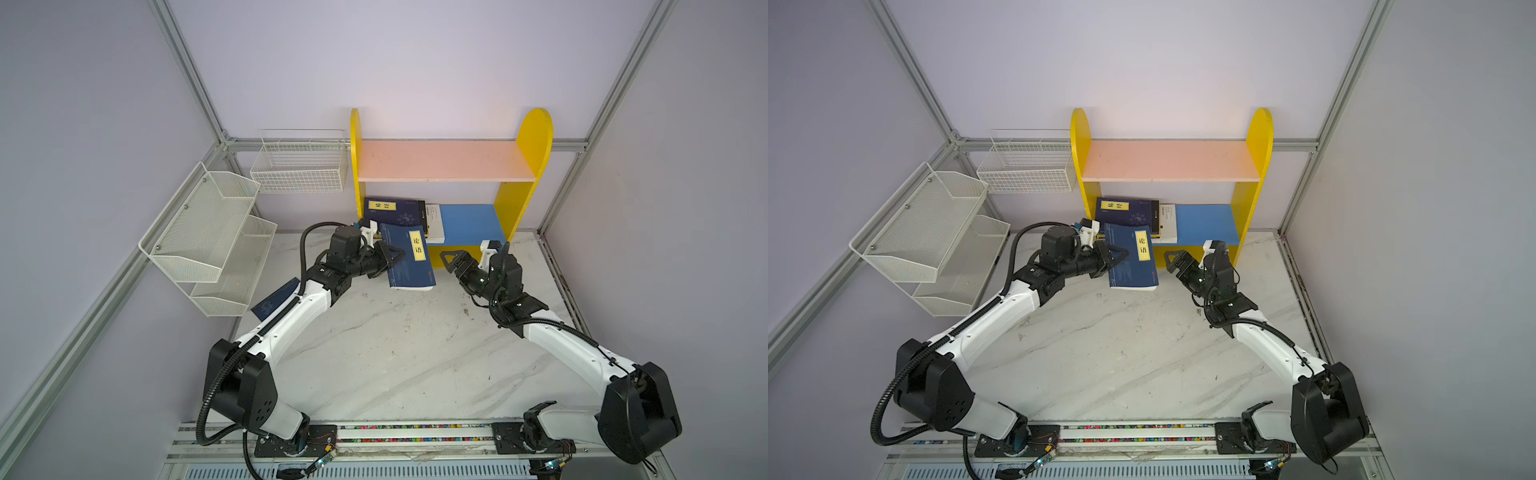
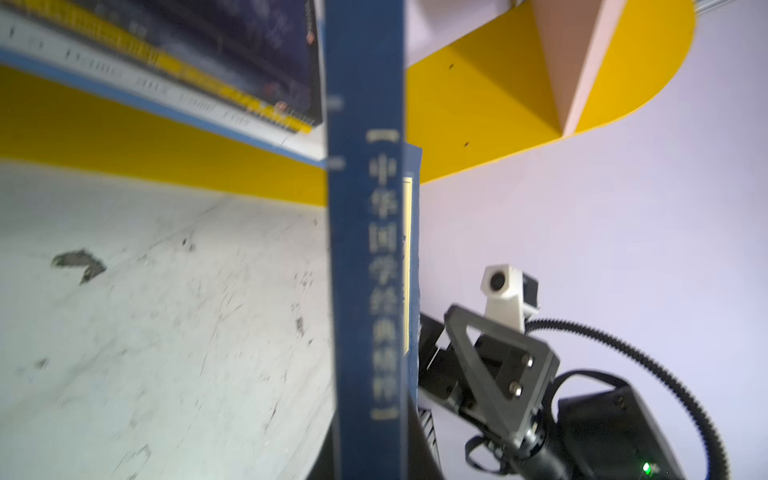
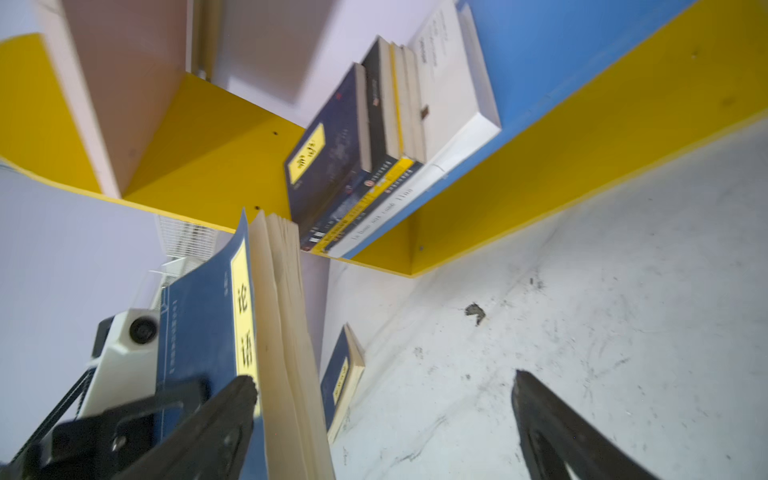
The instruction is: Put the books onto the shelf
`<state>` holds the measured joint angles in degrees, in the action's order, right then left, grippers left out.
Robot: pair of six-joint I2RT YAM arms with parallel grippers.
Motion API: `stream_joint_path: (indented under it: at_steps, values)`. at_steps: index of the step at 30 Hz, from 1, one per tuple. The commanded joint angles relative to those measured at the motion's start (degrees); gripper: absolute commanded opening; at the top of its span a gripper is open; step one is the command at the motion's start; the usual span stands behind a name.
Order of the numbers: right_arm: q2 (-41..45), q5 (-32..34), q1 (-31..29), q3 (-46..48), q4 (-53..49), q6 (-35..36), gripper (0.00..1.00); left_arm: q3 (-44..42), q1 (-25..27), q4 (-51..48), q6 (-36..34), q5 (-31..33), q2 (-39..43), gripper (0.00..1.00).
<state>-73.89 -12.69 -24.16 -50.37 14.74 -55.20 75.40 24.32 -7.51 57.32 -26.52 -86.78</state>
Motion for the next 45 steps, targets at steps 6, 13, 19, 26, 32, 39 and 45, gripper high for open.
stream_joint_path:
  at_steps: [6, 13, 19, 26, 32, 39, 45]
  values:
    - [4.0, -5.48, -0.82, 7.67, 20.39, -14.25, 0.97, 12.43, 0.29, 13.01, 8.15, 8.77, -4.87, 0.0]
    - [-0.76, -10.68, -3.74, 7.61, 32.8, -17.88, 0.97, 14.22, 1.61, 16.86, 11.38, 11.74, -7.62, 0.0]
    - [-9.85, -11.87, -6.07, 2.76, 39.33, -19.34, 0.94, 12.91, 2.75, 19.56, 13.27, 12.72, -7.61, 0.0]
    - [-17.15, -10.58, -6.34, -3.69, 43.08, -19.58, 0.66, 10.21, 3.87, 20.22, 13.72, 13.5, -5.89, 0.0]
    - [-17.76, -6.77, -5.9, -4.72, 43.22, -19.37, 0.48, 7.15, 4.16, 20.06, 13.76, 14.64, -3.86, 0.0]
    - [-19.39, -8.23, -5.07, -5.52, 43.2, -21.04, 0.28, 6.84, 4.25, 18.98, 13.07, 14.31, -3.23, 0.1]
    - [-17.99, -13.96, -1.81, -5.14, 42.95, -22.18, 0.16, 7.05, 3.55, 14.05, 8.18, 13.77, -1.88, 0.42]
